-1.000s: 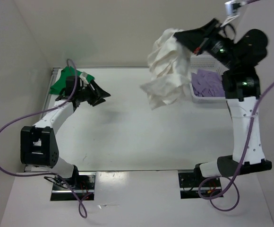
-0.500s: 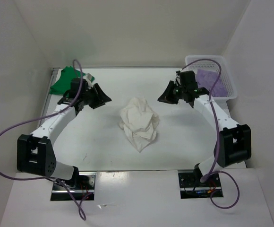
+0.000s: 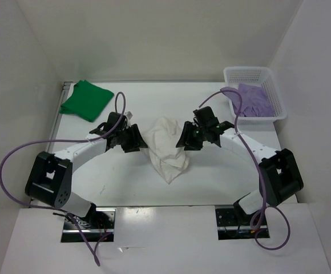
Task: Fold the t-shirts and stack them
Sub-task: Move the tshirt to the center of the board, then flatten out the tshirt
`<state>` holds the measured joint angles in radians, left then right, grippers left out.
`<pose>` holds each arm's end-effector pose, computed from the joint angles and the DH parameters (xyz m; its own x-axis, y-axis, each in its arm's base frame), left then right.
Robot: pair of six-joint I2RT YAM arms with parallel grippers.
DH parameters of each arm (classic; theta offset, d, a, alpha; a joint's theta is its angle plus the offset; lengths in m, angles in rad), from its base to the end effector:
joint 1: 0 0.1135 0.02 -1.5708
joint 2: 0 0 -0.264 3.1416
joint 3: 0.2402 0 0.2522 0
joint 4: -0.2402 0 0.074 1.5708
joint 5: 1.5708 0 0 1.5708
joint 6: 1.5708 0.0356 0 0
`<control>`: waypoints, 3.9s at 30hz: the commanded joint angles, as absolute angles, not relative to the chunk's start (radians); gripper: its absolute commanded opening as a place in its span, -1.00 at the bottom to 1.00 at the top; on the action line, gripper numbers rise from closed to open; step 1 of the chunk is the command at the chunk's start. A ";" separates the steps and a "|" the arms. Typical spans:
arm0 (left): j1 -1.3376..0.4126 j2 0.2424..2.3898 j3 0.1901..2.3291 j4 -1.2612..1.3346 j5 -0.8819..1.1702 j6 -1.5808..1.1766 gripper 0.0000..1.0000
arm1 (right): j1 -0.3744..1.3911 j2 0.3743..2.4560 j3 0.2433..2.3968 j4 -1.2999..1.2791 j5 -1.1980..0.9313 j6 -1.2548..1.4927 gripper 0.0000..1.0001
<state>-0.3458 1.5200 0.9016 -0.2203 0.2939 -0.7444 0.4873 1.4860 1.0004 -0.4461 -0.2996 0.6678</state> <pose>0.2912 -0.1159 0.2037 -0.8579 -0.3802 -0.3456 -0.1015 0.7848 -0.6114 0.2661 0.1529 0.2286 -0.9302 0.1767 -0.3216 -0.0342 0.8309 0.5554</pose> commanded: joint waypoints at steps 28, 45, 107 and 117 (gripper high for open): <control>-0.634 1.582 0.883 -0.126 0.281 -0.842 -0.38 | 0.445 1.621 1.200 -0.348 -0.301 0.695 -0.89; -0.034 1.154 1.109 -0.382 0.633 -0.713 -0.80 | 0.325 1.395 1.701 -0.558 -0.472 0.693 -1.00; -0.561 1.404 1.030 -0.397 0.233 -0.681 -0.93 | 0.117 1.542 1.494 -0.318 -0.572 0.701 -1.00; -0.074 1.595 1.762 -0.583 0.316 -0.457 -1.00 | 0.135 1.753 2.139 -0.377 -0.655 0.871 -1.00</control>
<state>-0.1436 1.5604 1.5799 -0.5335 0.3115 -0.5461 0.1265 1.7592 1.9148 -0.4297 -0.6075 0.7994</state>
